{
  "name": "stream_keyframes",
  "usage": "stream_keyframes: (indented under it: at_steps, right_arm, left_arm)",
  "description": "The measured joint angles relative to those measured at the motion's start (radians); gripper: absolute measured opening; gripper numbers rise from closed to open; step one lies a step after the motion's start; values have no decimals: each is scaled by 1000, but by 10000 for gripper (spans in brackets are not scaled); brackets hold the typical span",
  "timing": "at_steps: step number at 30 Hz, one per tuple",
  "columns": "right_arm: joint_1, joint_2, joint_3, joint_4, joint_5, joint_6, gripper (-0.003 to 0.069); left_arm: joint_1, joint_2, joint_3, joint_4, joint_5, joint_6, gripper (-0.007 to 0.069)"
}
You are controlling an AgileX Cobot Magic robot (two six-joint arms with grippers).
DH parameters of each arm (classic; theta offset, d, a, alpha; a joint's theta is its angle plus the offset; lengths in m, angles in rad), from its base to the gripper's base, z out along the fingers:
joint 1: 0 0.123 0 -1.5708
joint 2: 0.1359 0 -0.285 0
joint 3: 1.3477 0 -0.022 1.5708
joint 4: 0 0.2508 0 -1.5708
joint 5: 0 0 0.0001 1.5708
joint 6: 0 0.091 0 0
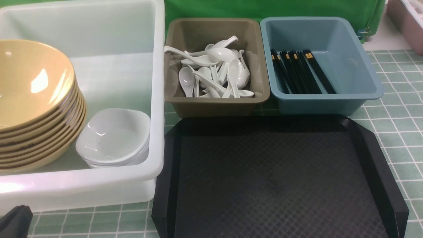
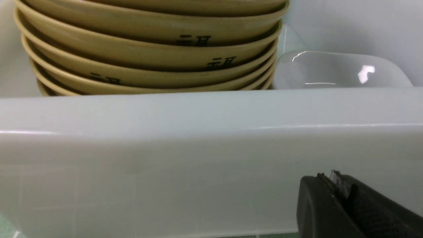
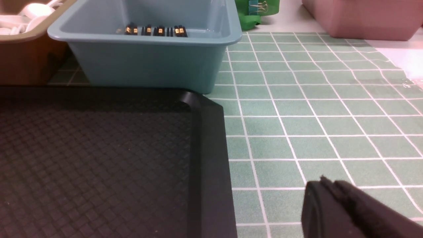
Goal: On blue table put chopsticks spoon bowls plates into blue grey white boxes.
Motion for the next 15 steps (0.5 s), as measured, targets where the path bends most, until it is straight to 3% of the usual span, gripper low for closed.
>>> stream_keyframes:
  at_steps: [15]
  right_arm:
    - [0, 0, 0, 0, 0, 0, 90]
  left_arm:
    - [0, 0, 0, 0, 0, 0, -11]
